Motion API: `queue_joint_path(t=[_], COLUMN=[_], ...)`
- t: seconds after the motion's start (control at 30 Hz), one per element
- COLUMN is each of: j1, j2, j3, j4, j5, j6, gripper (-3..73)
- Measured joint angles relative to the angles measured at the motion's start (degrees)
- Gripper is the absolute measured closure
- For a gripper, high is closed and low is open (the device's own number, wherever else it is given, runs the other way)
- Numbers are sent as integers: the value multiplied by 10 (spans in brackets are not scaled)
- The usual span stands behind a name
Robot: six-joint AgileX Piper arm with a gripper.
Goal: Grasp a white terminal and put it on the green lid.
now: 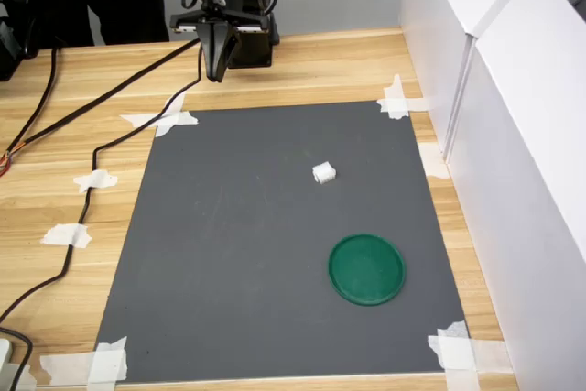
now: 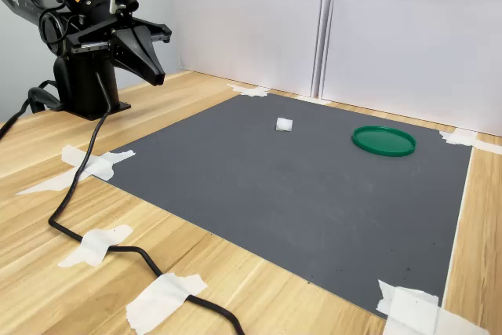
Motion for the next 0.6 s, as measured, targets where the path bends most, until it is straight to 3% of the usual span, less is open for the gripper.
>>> queue_joint_path(t=[0.43, 0.6], j1=[0, 0], j2=[7, 59], j3=[1, -46], j4=[-9, -13], j5=[-10, 14], j6=[-3, -11], gripper=[711, 711])
